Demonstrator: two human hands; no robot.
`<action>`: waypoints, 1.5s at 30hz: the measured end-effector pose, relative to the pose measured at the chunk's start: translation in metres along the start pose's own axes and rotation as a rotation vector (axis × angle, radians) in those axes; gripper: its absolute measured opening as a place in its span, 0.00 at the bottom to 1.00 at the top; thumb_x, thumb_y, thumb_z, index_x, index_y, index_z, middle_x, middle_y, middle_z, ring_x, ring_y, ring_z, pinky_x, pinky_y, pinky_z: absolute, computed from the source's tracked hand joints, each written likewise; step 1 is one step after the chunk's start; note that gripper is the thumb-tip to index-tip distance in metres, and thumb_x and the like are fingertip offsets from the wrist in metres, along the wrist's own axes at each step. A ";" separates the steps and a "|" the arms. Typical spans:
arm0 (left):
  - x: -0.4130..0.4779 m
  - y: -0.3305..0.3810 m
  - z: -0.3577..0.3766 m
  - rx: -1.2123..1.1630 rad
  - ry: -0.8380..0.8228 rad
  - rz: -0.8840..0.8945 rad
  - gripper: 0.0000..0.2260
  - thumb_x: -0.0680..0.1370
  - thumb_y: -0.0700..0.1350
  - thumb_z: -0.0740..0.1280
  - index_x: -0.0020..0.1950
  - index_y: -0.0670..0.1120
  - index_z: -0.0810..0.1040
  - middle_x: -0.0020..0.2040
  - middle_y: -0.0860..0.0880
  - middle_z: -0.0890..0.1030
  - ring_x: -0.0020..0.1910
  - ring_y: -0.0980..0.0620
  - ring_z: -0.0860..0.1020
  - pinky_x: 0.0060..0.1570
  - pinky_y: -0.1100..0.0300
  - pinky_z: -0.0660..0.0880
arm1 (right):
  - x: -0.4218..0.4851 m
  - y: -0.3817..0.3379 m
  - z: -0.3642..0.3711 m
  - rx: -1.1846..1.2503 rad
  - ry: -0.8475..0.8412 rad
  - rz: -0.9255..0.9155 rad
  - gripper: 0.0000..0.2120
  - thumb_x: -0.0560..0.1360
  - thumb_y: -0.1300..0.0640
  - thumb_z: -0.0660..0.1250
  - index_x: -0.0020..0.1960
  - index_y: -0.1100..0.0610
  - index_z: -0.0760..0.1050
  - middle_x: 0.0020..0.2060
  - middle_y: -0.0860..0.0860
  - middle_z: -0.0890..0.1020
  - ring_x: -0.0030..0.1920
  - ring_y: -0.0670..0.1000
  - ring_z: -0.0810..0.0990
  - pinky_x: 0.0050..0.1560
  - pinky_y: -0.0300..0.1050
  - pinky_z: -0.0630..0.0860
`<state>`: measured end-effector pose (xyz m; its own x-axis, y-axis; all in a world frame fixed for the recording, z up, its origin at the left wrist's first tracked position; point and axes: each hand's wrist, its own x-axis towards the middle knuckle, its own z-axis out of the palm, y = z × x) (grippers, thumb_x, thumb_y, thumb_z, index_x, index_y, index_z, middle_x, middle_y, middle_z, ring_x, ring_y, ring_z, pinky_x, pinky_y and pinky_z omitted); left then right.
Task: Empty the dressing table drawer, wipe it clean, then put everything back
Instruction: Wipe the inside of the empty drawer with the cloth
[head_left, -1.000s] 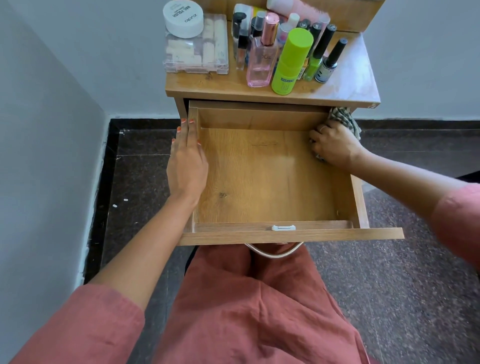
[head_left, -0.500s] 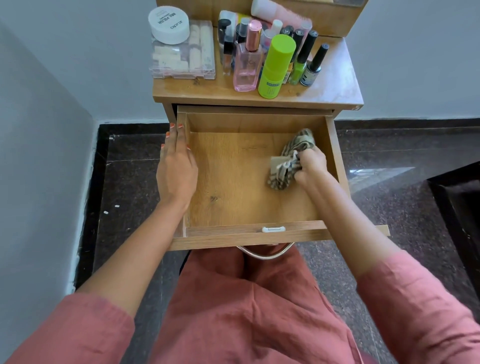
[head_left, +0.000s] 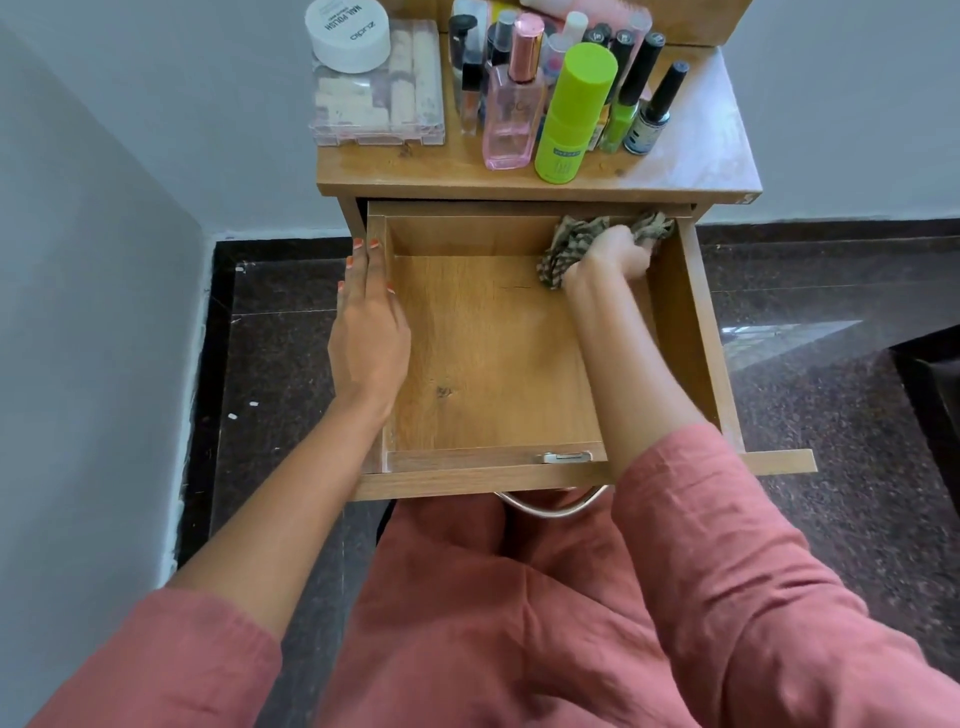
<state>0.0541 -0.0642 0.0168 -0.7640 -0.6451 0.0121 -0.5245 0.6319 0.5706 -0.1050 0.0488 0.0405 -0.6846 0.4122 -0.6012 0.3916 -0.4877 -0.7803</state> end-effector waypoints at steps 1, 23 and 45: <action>0.000 0.000 0.000 0.000 0.000 0.002 0.20 0.82 0.41 0.50 0.74 0.45 0.57 0.76 0.46 0.56 0.74 0.45 0.58 0.67 0.47 0.68 | -0.004 0.003 0.002 -0.036 -0.003 -0.036 0.25 0.76 0.69 0.52 0.72 0.56 0.61 0.67 0.57 0.69 0.64 0.59 0.72 0.67 0.54 0.69; 0.000 0.000 -0.001 -0.039 0.004 -0.001 0.20 0.82 0.41 0.50 0.74 0.45 0.57 0.76 0.48 0.56 0.74 0.47 0.59 0.68 0.51 0.65 | -0.008 -0.004 -0.005 -0.233 -0.036 -0.075 0.21 0.77 0.68 0.53 0.69 0.62 0.61 0.68 0.58 0.64 0.64 0.60 0.71 0.66 0.57 0.69; 0.002 0.000 -0.006 -0.116 -0.020 -0.024 0.20 0.82 0.41 0.50 0.74 0.47 0.57 0.76 0.50 0.56 0.74 0.48 0.58 0.67 0.54 0.64 | -0.063 0.061 0.014 -0.303 -0.280 0.067 0.12 0.72 0.73 0.61 0.40 0.57 0.67 0.54 0.62 0.78 0.43 0.53 0.76 0.45 0.42 0.74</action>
<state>0.0547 -0.0680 0.0220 -0.7593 -0.6504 -0.0183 -0.4969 0.5614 0.6617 -0.0466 -0.0173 0.0330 -0.7756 0.1419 -0.6151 0.5757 -0.2408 -0.7814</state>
